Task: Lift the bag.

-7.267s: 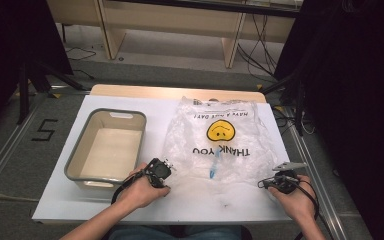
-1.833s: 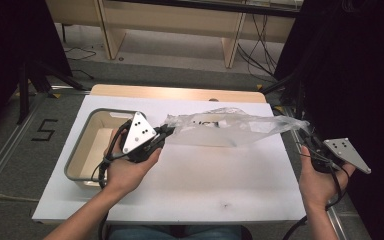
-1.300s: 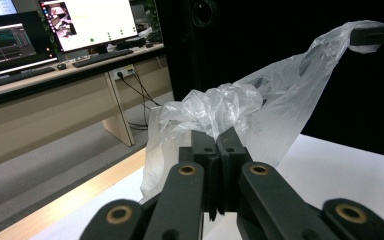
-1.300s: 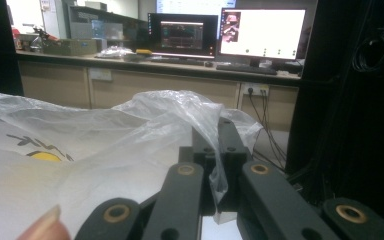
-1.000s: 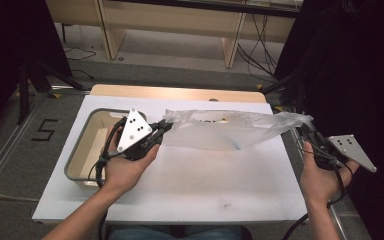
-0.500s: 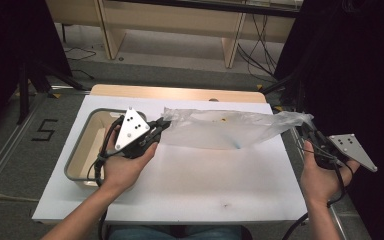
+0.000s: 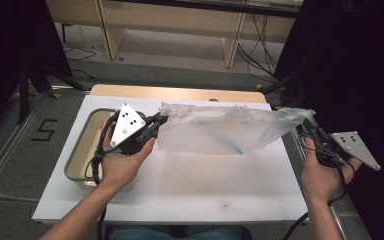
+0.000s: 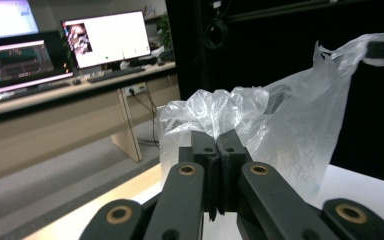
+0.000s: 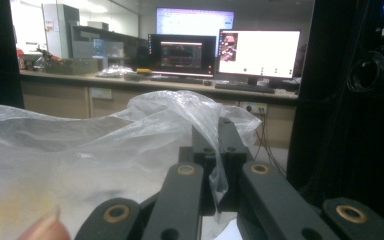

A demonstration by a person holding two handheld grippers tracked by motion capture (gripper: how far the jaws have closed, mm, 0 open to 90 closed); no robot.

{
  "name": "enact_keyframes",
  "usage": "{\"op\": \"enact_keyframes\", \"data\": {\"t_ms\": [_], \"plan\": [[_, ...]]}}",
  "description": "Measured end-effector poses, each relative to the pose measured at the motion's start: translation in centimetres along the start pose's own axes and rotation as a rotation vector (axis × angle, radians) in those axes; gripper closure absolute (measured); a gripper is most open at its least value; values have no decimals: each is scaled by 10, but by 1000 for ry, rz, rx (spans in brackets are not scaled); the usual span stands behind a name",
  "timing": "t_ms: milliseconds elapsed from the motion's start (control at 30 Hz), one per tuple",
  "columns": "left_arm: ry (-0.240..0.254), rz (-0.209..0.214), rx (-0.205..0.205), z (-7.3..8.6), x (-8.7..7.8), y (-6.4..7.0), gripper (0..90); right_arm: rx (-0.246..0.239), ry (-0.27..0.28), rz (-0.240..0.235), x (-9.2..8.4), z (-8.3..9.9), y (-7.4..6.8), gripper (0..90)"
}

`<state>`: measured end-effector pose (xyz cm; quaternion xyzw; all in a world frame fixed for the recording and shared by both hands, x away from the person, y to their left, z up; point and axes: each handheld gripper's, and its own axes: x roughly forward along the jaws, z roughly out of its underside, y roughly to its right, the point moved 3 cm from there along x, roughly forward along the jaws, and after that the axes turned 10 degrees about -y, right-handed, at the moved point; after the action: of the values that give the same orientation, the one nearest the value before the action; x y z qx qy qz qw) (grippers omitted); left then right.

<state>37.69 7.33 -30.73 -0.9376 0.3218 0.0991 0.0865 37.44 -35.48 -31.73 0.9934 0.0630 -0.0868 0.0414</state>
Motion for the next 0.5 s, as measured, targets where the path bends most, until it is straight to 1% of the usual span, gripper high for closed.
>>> {"op": "enact_keyframes", "data": {"t_ms": [100, 200, 233, 300, 333, 367, 433, 500], "plan": [[-20, -19, 1, 5, 7, -7, 893, -4, -12, -3, 4, 2, -1, 899], [-31, -32, -13, 9, 14, -12, 893, -7, -20, -3, 9, 4, -2, 899], [-40, -39, -9, 10, 16, -15, 893, -8, -22, -2, 10, 5, -2, 899], [-46, -46, -12, 12, 20, -19, 893, -6, -30, -1, 13, 6, -2, 899], [-49, -48, -20, 12, 22, -20, 893, -7, -32, 0, 14, 7, -2, 898], [-52, -53, -16, 13, 24, -23, 893, -8, -34, 1, 16, 7, -2, 899], [-58, -60, -27, 14, 29, -27, 893, -14, -36, 3, 20, 7, -3, 898], [-65, -71, -26, 14, 33, -30, 893, -13, -42, 4, 26, 7, -3, 898]]}}
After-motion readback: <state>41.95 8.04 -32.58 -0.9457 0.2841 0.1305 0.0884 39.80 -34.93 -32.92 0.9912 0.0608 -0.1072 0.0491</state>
